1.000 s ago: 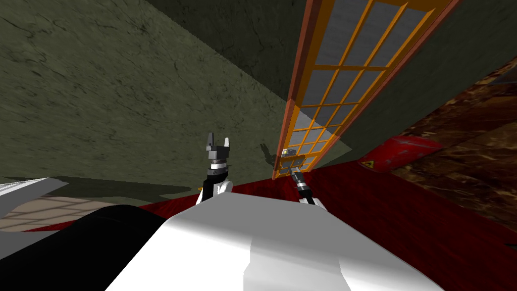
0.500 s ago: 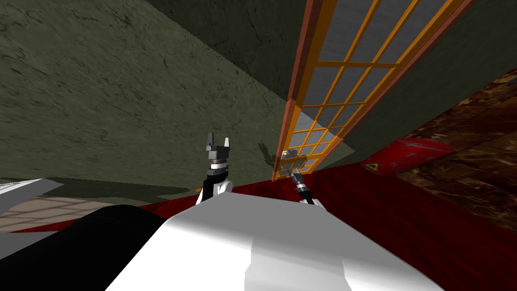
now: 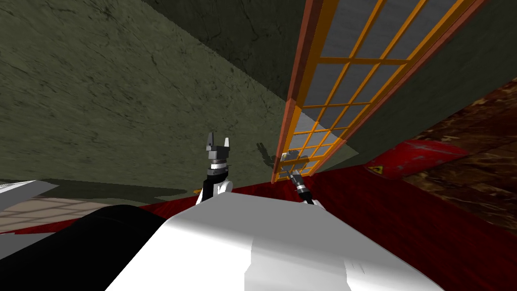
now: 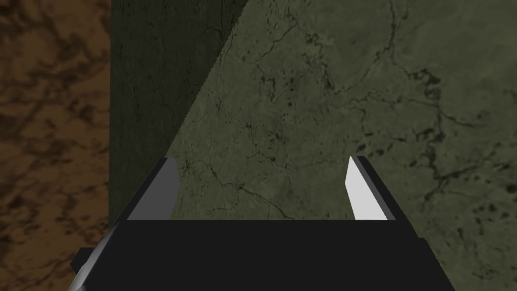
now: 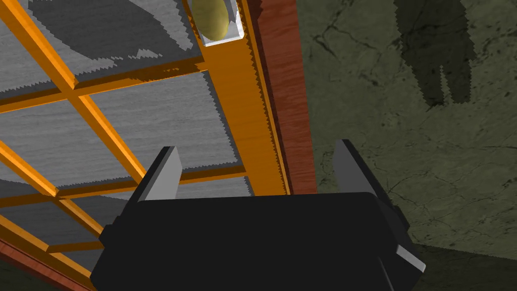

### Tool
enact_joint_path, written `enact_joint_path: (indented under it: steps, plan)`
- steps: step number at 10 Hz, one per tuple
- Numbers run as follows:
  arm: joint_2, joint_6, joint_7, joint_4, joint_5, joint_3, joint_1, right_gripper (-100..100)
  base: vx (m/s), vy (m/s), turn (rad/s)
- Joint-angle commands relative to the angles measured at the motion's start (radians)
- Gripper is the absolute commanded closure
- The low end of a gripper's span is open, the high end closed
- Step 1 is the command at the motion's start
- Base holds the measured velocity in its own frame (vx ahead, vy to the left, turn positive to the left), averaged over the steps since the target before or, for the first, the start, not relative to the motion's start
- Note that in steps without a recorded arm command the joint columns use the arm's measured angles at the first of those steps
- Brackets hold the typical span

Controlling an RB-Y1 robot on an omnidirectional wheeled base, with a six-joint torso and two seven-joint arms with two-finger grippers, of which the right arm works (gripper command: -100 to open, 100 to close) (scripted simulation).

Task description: Pull the door open

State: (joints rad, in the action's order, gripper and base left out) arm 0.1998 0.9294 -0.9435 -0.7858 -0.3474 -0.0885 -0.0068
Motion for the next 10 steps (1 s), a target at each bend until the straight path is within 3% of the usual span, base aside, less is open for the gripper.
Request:
enact_joint_path:
  steps: [1, 7, 8, 10]
  plan:
    - [0.002, 0.013, -0.031, 0.037, -0.012, -0.002, -0.011, -100, 0.089, -0.065, 0.037]
    - [0.012, 0.060, -0.126, 0.166, -0.049, -0.009, -0.051, -100, 0.101, -0.060, 0.030]
    - [0.011, 0.058, -0.115, 0.159, -0.044, -0.009, -0.051, -100, 0.044, -0.024, 0.011]
    - [0.032, 0.085, -0.115, 0.184, -0.027, -0.033, -0.037, -100, 0.135, 0.082, 0.189]
